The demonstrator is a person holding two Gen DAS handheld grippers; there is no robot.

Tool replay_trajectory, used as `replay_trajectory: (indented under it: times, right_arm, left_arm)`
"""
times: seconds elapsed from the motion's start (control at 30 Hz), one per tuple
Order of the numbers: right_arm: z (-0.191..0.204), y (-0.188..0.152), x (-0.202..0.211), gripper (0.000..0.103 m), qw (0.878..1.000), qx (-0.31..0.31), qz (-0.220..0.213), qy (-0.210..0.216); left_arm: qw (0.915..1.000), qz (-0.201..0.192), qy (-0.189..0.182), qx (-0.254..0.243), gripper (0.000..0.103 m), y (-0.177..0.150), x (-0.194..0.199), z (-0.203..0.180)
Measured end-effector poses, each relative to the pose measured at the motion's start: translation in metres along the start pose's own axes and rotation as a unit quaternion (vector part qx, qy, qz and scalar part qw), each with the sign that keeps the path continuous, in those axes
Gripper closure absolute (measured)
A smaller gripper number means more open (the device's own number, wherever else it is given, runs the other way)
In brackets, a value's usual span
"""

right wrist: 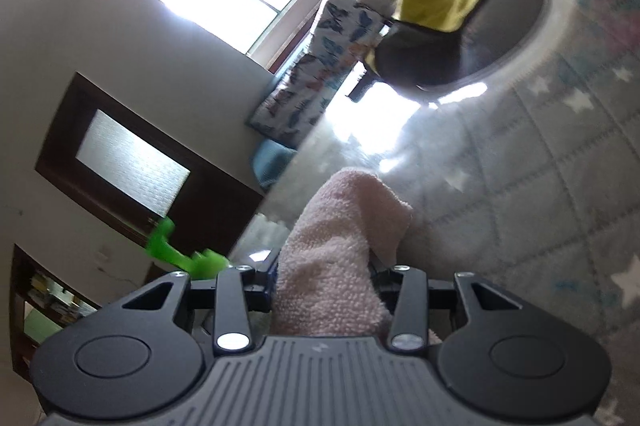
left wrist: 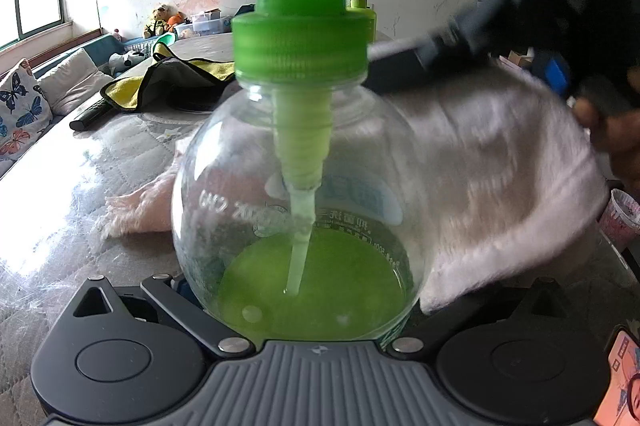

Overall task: Clean container
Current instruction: 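Wipe the bottle body again with the towel in the right tool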

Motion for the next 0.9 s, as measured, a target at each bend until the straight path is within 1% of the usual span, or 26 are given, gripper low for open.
replay_trajectory:
  times: [0.1,0.2,0.4,0.53,0.63,0.73,0.9]
  right_arm:
    - [0.005,0.008,-0.007,0.062,1.000,-0.001,-0.006,0.004]
    - [0.002,0.009,-0.019,0.062,1.000,-0.004,0.000,-0.004]
    - [-0.018,-0.003,-0.041,0.062,0.999,-0.012,0.024,-0.038]
    - [-0.027,-0.011,-0.038,0.062,0.999,-0.015,0.029,-0.040]
    - [-0.026,-0.014,-0.030,0.062,0.999,-0.004,0.027,-0.043]
    - [-0.023,-0.014,-0.020,0.062,0.999,-0.007,0.025,-0.032]
    - [-0.008,-0.002,-0.003,0.062,1.000,-0.019,0.004,0.011]
  left_arm:
    - [1.0000,0.000,0.000,0.000,0.000,0.000,0.000,0.000]
    - [1.0000,0.000,0.000,0.000,0.000,0.000,0.000,0.001]
    - [1.0000,0.000,0.000,0.000,0.000,0.000,0.000,0.001]
    - [1.0000,0.000,0.000,0.000,0.000,0.000,0.000,0.002]
    - [1.0000,0.000,0.000,0.000,0.000,0.000,0.000,0.002]
    - [1.0000,0.000,0.000,0.000,0.000,0.001,0.000,0.002]
    - [1.0000,0.000,0.000,0.000,0.000,0.001,-0.001,0.003]
Point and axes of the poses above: each gripper's, at about its wrist camera, not at the fingertips, and x roughly against the way its jaws point, z to its left, y to its top, the point moved 6 cm from there along -x, roughly the way its jaws point, and after that the axes turned 14 degrees about -y, right-handed, at the moved point
